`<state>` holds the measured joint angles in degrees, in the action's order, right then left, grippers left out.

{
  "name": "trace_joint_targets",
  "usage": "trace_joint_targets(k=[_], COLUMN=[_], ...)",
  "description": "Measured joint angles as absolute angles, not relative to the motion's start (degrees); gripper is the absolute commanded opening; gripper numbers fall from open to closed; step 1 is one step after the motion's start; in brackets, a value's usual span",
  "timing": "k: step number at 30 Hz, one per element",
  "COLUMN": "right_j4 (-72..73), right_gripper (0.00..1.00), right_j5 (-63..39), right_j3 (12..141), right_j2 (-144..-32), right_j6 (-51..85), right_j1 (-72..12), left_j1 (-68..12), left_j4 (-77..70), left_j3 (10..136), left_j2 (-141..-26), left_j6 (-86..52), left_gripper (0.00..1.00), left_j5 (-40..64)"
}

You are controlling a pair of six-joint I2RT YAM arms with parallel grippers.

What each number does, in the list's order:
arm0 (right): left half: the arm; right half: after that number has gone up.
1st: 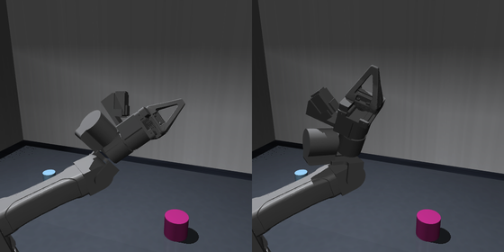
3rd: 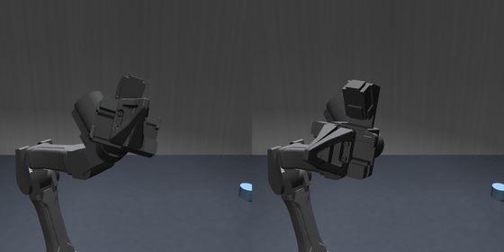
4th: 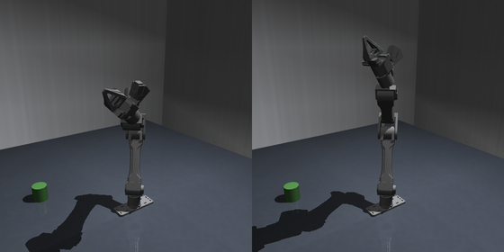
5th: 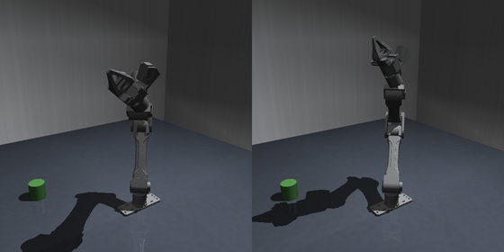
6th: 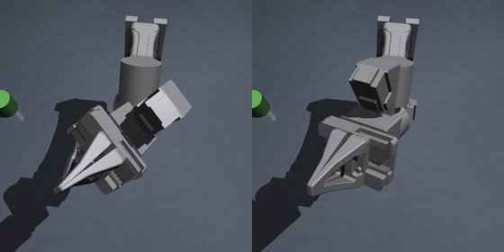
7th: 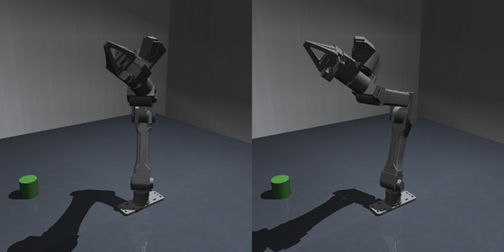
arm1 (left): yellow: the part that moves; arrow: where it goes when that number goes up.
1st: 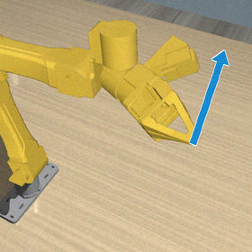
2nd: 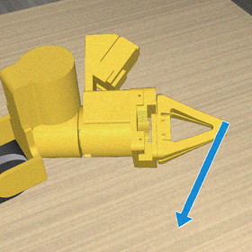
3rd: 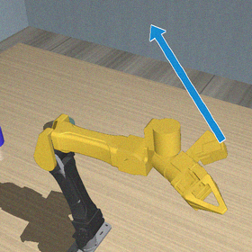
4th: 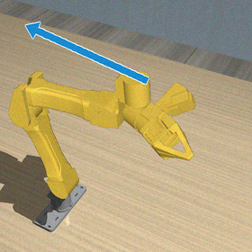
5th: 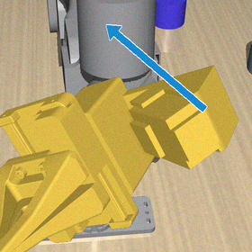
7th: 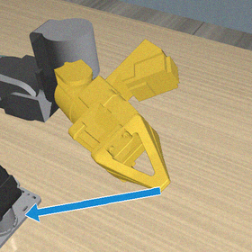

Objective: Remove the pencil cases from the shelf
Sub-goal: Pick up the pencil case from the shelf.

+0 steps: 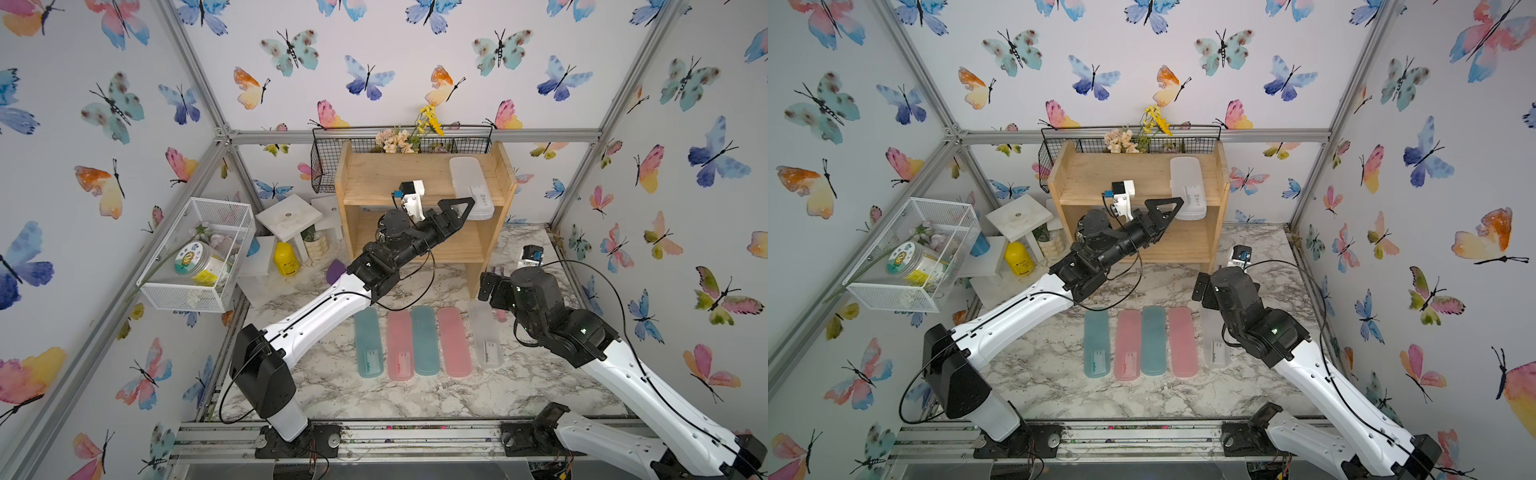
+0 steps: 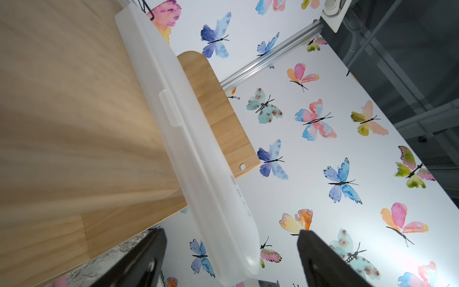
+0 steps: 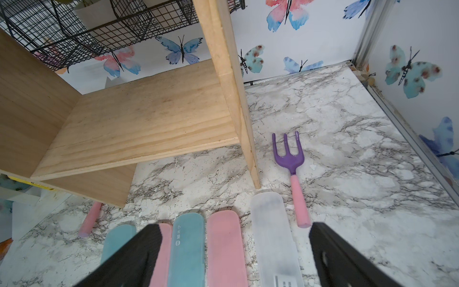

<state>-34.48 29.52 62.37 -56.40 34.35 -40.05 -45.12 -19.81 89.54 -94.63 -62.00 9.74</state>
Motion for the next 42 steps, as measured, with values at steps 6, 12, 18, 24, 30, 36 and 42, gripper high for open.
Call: trace_joint_targets(k=[6,12,18,24,30,36,42], right_j4=[-34.5,-34.5,-34.6,-34.6,-33.8,-29.0,-23.3], right_gripper=[0.99,0.99,0.99,0.99,0.99,0.99,0.99], right_j5=[28.8,28.4,27.9,25.1,17.0,6.9,-3.2], right_j3=[62.4,62.4,62.4,62.7,67.3,72.9,74.5], right_j2=[-56.4,-56.4,-56.4,-56.3,-54.7,-59.2,-69.4], right_j6=[34.3,34.3,34.3,33.9,32.1,31.4,31.8], right_j1=[-39.7,-39.7,-39.7,-39.7,-39.7,-39.7,-42.0], left_j1=[-45.1,-45.1,-45.1,-45.6,-47.4,-47.5,-47.7], left_j4=[-18.3,-17.8,-18.1,-21.3,-18.6,-16.8,-11.9], left_j3=[92.6,94.2,93.3,85.4,68.9,50.9,42.3], left_j2=[-97.1,-97.6,-97.6,-92.8,-77.3,-59.5,-48.4], left_j6=[-62.0,-62.3,-62.4,-60.2,-48.9,-41.2,-38.5], left_gripper=[0.63,0.35,0.23,0.21,0.21,0.2,0.19], left_j5=[9.8,9.8,9.9,9.7,2.9,-4.4,-8.6])
